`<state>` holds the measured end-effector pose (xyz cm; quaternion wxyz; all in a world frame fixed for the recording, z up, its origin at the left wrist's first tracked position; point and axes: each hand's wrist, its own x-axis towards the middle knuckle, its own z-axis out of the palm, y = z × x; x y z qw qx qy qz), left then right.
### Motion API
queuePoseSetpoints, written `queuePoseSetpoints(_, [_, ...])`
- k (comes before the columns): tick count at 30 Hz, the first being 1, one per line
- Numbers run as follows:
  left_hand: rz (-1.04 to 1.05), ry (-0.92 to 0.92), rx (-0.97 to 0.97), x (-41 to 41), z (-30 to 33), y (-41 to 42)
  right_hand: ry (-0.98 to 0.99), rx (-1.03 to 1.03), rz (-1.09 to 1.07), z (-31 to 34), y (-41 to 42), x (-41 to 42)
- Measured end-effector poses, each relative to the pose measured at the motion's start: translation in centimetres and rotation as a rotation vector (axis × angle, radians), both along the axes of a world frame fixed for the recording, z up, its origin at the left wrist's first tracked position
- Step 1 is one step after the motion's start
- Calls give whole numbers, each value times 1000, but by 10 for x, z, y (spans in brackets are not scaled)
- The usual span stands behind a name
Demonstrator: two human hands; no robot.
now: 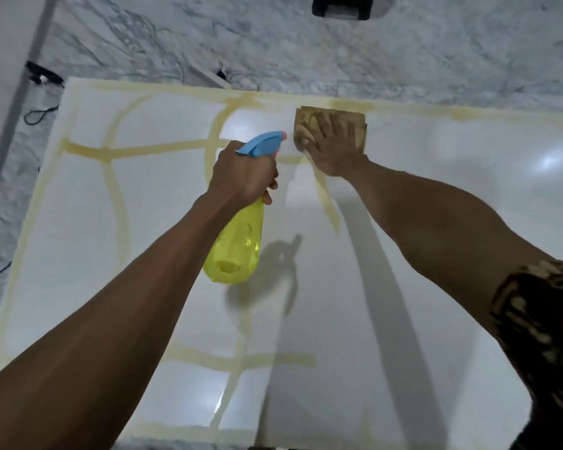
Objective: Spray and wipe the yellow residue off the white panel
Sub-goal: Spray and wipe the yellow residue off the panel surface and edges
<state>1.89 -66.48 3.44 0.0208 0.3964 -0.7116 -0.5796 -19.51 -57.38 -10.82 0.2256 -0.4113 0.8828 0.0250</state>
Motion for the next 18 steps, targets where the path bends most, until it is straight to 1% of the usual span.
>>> queuePoseSetpoints(3, [24, -18, 24, 7, -5, -2, 71, -66, -38, -10, 7, 11])
queuePoseSetpoints(8, [12, -63, 43, 27, -2, 11, 7, -45, -25, 0, 39, 47])
queuePoseSetpoints(14, [13, -85, 55, 69, 6, 37, -40, -17, -33, 7, 93, 133])
queuePoseSetpoints(18, [-12, -106, 67, 114, 6, 67, -51, 27, 19, 10, 140, 199])
